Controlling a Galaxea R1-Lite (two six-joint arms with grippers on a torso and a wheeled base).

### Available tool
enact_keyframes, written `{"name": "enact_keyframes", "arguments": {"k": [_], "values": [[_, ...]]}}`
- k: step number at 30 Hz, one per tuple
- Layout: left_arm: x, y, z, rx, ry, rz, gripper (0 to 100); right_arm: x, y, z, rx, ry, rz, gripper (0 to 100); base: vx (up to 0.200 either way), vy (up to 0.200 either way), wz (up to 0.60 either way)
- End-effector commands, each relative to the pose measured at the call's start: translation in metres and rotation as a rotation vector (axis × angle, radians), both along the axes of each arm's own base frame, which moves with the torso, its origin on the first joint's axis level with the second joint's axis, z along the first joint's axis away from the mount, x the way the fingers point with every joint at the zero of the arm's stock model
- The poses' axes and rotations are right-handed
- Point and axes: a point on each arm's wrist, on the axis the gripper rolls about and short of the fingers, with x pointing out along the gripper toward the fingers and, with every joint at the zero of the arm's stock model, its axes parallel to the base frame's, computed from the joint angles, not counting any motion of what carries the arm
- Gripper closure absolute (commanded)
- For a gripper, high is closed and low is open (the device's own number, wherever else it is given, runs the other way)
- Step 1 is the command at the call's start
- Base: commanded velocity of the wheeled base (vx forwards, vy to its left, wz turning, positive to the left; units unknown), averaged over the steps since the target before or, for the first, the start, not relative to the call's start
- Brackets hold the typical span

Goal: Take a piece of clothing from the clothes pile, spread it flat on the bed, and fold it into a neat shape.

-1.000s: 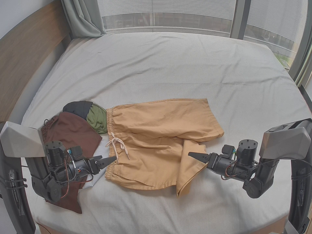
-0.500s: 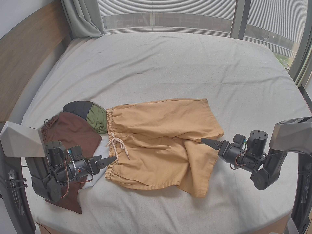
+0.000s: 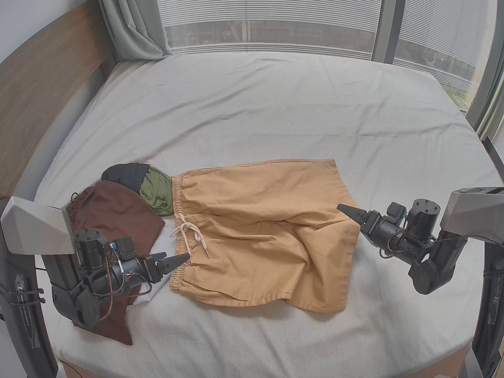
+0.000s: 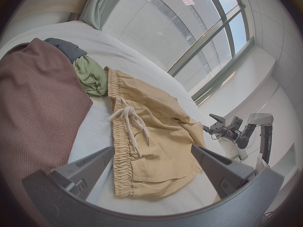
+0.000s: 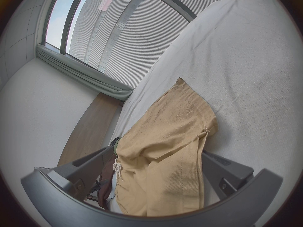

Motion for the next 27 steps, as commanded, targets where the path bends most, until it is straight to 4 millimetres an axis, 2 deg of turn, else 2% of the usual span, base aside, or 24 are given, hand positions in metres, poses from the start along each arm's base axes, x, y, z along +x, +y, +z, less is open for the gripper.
{"name": "enact_keyframes", "arguments": {"k": [1,8,17,23,27], "values": [[0.0,0.0,-0.001,0.0,0.003,0.0,0,0.005,-0.005,-0.002,0.001,-0.005,-0.016,0,0.0,0.0,0.0],[0.0,0.0,-0.001,0.0,0.003,0.0,0,0.012,-0.016,0.006,-0.006,-0.05,-0.047,0,0.0,0.0,0.0],[0.0,0.0,-0.001,0.0,0.003,0.0,0,0.011,-0.015,0.015,-0.042,-0.101,-0.043,0,0.0,0.0,0.0],[-0.001,0.0,-0.002,0.001,0.009,0.0,0,-0.005,-0.014,0.018,-0.112,-0.115,-0.022,0,0.0,0.0,0.0],[-0.002,0.0,-0.002,0.004,0.013,-0.001,0,-0.02,-0.01,0.008,-0.197,-0.103,0.011,0,0.0,0.0,0.0]]}}
